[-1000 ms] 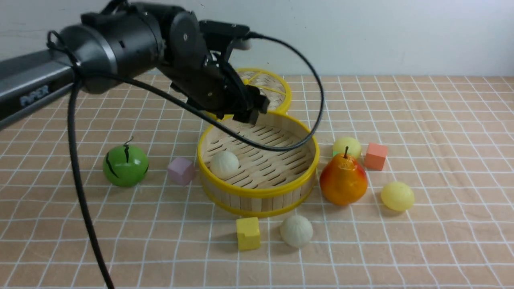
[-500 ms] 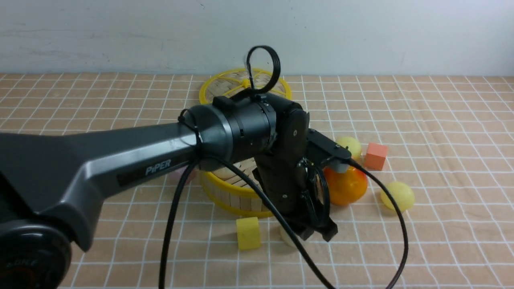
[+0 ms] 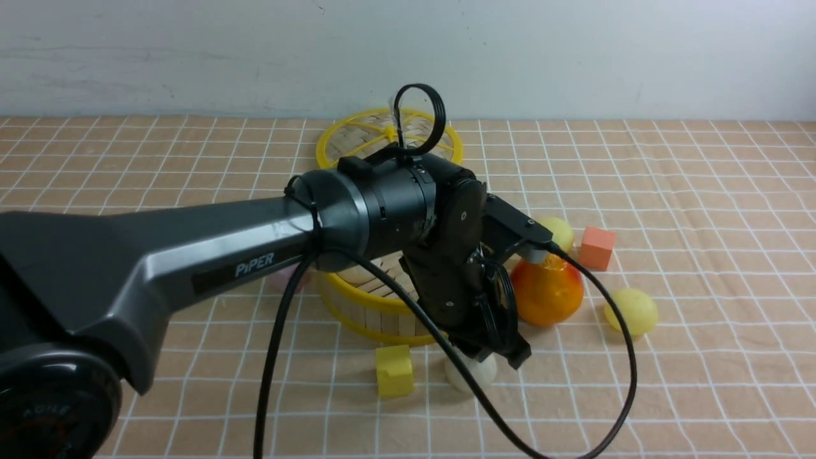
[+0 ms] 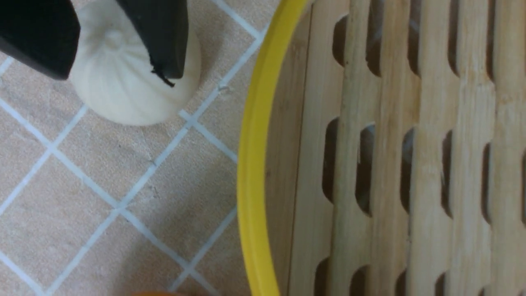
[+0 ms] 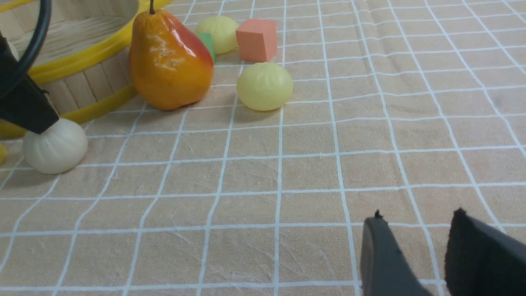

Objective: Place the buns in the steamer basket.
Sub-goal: Use the left arm to grab a steamed stuffed bun, then use the left arm to put the steamed stuffed bun into the steamer, then use the right arm to grab a steamed stuffed bun, then use the right arm to put the steamed stuffed bun into the steamer

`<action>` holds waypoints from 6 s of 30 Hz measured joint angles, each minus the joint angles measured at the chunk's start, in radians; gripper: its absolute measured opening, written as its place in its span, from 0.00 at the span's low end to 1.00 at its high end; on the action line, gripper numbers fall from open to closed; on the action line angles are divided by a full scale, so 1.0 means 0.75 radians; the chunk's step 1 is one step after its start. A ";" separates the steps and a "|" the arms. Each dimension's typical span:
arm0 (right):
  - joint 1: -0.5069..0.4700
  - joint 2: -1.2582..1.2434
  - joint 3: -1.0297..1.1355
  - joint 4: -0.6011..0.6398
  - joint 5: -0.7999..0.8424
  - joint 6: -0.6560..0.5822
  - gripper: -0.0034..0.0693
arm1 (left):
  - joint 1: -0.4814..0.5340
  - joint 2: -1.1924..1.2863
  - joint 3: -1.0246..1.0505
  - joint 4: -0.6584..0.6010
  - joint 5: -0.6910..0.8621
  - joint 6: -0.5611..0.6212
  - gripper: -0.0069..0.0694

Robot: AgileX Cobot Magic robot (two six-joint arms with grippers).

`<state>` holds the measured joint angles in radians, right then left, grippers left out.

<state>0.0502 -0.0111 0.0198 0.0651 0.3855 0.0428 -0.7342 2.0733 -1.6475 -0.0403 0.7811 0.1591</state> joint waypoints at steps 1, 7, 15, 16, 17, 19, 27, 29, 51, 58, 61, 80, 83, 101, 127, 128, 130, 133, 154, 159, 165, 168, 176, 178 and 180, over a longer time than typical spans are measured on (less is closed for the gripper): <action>0.000 0.000 0.000 0.000 0.000 0.000 0.38 | 0.000 0.002 0.000 0.001 -0.003 0.000 0.48; 0.000 0.000 0.000 0.000 0.000 0.000 0.38 | 0.000 0.074 0.000 0.006 -0.052 0.000 0.47; 0.000 0.000 0.000 0.000 0.000 0.000 0.38 | 0.000 0.065 -0.035 0.006 -0.003 0.000 0.17; 0.000 0.000 0.000 0.000 0.000 0.000 0.38 | 0.000 0.056 -0.047 -0.006 0.021 0.000 0.11; 0.000 0.000 0.000 0.000 0.000 0.000 0.38 | 0.000 0.046 -0.061 -0.011 0.049 0.000 0.09; 0.000 0.000 0.000 0.000 0.000 0.000 0.38 | 0.000 0.004 -0.108 -0.034 0.109 0.000 0.08; 0.000 0.000 0.000 0.000 0.000 0.000 0.38 | 0.059 -0.110 -0.292 -0.020 0.137 0.000 0.08; 0.000 0.000 0.000 0.000 0.000 0.000 0.38 | 0.117 -0.079 -0.295 -0.012 0.121 0.000 0.08; 0.000 0.000 0.000 0.000 0.000 0.000 0.38 | 0.279 -0.178 -0.430 -0.060 0.306 -0.330 0.71; 0.000 0.000 0.000 0.000 0.000 0.000 0.38 | 0.198 -0.679 -0.136 -0.061 0.242 -0.325 0.13; 0.000 0.000 0.000 0.000 0.000 0.000 0.38 | 0.173 -0.876 0.080 -0.068 0.164 -0.314 0.07; 0.000 0.000 0.001 0.004 -0.026 0.006 0.38 | 0.170 -2.461 1.841 -0.134 -0.792 -0.384 0.07; 0.000 0.000 0.011 0.118 -0.151 0.099 0.38 | 0.170 -2.534 1.928 -0.136 -0.811 -0.409 0.07; 0.063 0.980 -0.913 0.240 0.543 -0.088 0.05 | 0.170 -2.544 1.963 -0.136 -0.908 -0.418 0.07; 0.065 2.511 -1.803 0.286 0.549 -0.188 0.56 | 0.170 -2.545 1.963 -0.136 -0.899 -0.418 0.07; 0.065 2.514 -1.805 0.285 0.539 -0.188 0.57 | 0.170 -2.545 1.963 -0.136 -0.899 -0.418 0.07; 0.065 2.515 -1.807 0.285 0.517 -0.188 0.57 | 0.170 -2.545 1.963 -0.136 -0.899 -0.418 0.07; 0.066 2.518 -1.809 0.285 0.455 -0.188 0.54 | 0.170 -2.545 1.963 -0.136 -0.899 -0.419 0.07; 0.067 2.566 -1.812 0.160 0.406 -0.202 0.05 | 0.170 -2.545 1.963 -0.136 -0.899 -0.419 0.09; 0.159 2.410 -1.884 0.244 0.428 -0.277 0.05 | 0.170 -2.545 1.963 -0.136 -0.899 -0.419 0.09; 0.394 2.425 -2.044 0.356 0.288 -0.391 0.05 | 0.170 -2.545 1.963 -0.136 -0.899 -0.419 0.10; 0.453 2.528 -2.118 0.349 0.233 -0.396 0.06 | 0.170 -2.545 1.963 -0.136 -0.899 -0.419 0.10; 0.466 2.793 -2.226 0.309 0.180 -0.396 0.15 | 0.170 -2.545 1.963 -0.136 -0.898 -0.419 0.10; 0.469 2.817 -2.229 0.309 0.167 -0.396 0.21 | 0.170 -2.545 1.963 -0.136 -0.897 -0.419 0.11; 0.472 2.829 -2.232 0.309 0.159 -0.396 0.28 | 0.170 -2.545 1.963 -0.136 -0.895 -0.419 0.11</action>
<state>0.4040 2.1103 -1.6540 0.2968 0.5047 -0.2541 -0.6067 0.1643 -0.1752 -0.1419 0.1096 -0.1554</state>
